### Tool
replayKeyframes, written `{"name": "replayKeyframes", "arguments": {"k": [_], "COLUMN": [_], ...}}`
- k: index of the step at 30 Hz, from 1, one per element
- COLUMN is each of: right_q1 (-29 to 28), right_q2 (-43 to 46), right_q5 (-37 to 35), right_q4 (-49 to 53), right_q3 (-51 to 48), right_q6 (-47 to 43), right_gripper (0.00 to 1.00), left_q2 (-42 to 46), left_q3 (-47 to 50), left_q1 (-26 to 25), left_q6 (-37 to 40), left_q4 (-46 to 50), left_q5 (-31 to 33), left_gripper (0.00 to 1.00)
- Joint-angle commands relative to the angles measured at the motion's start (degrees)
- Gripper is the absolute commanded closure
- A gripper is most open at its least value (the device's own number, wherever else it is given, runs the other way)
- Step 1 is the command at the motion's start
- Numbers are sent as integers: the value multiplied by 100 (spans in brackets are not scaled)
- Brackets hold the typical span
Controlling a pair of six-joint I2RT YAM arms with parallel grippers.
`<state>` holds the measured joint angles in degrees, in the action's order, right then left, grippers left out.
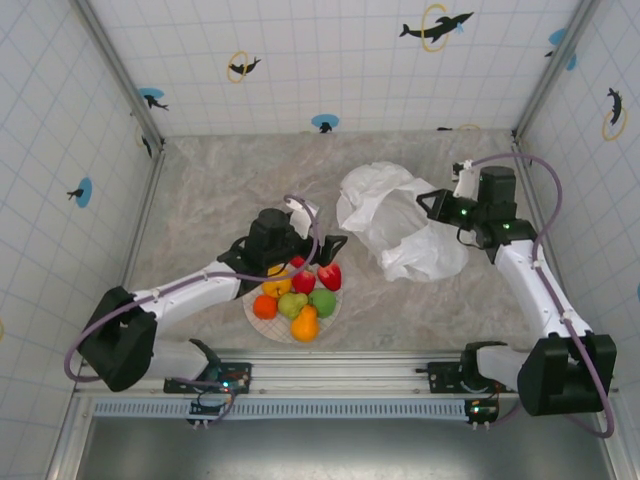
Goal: Place the fruits into the plastic bag
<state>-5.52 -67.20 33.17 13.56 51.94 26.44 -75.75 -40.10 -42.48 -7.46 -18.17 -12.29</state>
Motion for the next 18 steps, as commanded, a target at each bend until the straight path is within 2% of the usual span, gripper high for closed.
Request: {"name": "replayKeyframes", "arguments": {"k": [1, 4, 8, 11, 13, 16, 18], "right_q1": [42, 42, 47, 44, 51, 28, -67], "right_q2": [-112, -186, -194, -181, -179, -222, -275], "right_q5": [377, 520, 635, 711, 845, 953, 734], "right_q4": [-122, -171, -174, -30, -19, 85, 550], "right_q3": [202, 232, 202, 156, 105, 89, 256], "right_q6": [438, 564, 485, 202, 7, -387, -1045], "right_gripper": [100, 100, 100, 100, 100, 100, 100], "left_q2": [-13, -167, -465, -717, -915, -1297, -1515], "left_q3": [38, -21, -229, -415, -555, -944, -1268], "left_q1": [-242, -398, -428, -428, -428, -432, -424], "left_q6": [791, 1217, 1352, 1478, 1607, 1660, 1577], "left_q4": [-296, -477, -895, -1239, -1433, -1463, -1357], "left_q5": [589, 1085, 1866, 2095, 1995, 1642, 1451], "left_gripper": [2, 2, 2, 2, 4, 13, 28]}}
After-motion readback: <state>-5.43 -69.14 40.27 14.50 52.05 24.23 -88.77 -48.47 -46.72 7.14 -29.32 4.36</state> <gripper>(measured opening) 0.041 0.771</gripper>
